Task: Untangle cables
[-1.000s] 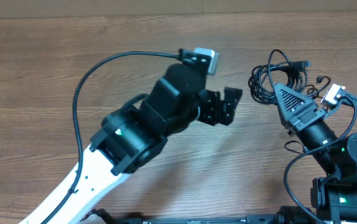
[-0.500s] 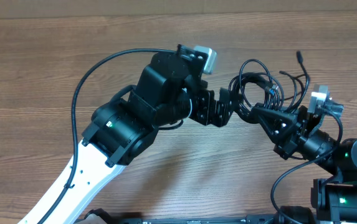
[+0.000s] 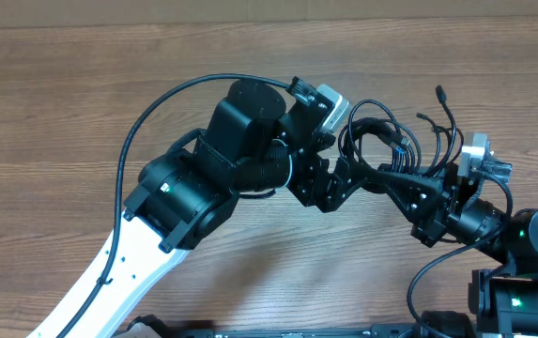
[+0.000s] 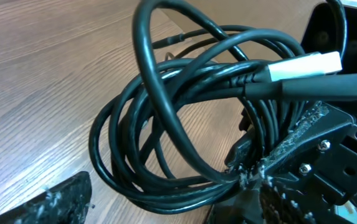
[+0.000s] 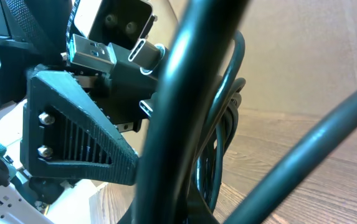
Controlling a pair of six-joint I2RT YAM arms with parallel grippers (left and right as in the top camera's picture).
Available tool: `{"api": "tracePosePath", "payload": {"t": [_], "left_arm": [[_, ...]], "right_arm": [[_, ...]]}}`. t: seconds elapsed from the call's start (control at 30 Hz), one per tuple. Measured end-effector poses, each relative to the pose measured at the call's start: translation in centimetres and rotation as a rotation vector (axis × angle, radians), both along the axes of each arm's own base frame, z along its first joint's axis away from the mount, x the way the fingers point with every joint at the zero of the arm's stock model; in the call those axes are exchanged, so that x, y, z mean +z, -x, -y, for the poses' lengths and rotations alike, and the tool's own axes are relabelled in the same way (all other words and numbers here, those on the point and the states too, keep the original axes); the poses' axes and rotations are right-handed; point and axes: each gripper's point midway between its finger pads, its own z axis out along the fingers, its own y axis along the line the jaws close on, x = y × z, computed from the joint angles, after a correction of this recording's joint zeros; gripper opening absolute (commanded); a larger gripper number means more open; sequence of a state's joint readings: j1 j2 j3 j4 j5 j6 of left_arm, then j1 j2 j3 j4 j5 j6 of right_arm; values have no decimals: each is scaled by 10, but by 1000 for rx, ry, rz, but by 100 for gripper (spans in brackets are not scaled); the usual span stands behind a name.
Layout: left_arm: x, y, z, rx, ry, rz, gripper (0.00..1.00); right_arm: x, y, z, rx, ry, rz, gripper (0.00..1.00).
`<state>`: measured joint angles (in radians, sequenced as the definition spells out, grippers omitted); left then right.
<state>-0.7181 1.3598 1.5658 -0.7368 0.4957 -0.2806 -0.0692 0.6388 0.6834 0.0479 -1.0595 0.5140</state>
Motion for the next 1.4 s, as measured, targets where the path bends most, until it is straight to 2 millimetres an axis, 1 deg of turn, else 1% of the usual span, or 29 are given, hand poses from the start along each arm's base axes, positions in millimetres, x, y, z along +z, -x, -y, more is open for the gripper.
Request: {"api": "tracePosePath", "payload": {"t": [0.07,0.1,0.17,0.33,0.47,0.6,0.7,0.77,0.97,1.07,1.23,1.4], "left_arm": [[1,0,0,-2,4,2,68],[1,0,1,-1,5,1,60],[3,0,1,-1,11,4,56],[2,-1,3,-3,12,2,55],[-5,-5,7,-3,8,-26,52],[-8,-8,11,-4,12,-43,52],[-6,-10,13,-2,25,-39,52],[-2,-13,14,1,38,-28,51],[-5,-15,16,8,40,-44,48],[-5,-17,14,25,44,-61,48],[-7,-28,7,83,47,-96,49],[-16,-28,0,107,20,-146,49]], "right_arm": [[0,0,0,2,1,2,4],[0,0,0,2,2,2,4],[0,1,0,4,2,2,4],[1,3,-2,18,5,12,4],[4,5,-3,33,9,34,4],[1,2,-2,30,8,22,4],[1,2,-2,28,8,23,4],[1,5,-4,50,12,28,4],[1,10,-6,75,17,33,4],[0,11,-7,84,19,33,4],[1,13,-8,95,21,37,4],[6,15,-9,103,27,78,4]]}}
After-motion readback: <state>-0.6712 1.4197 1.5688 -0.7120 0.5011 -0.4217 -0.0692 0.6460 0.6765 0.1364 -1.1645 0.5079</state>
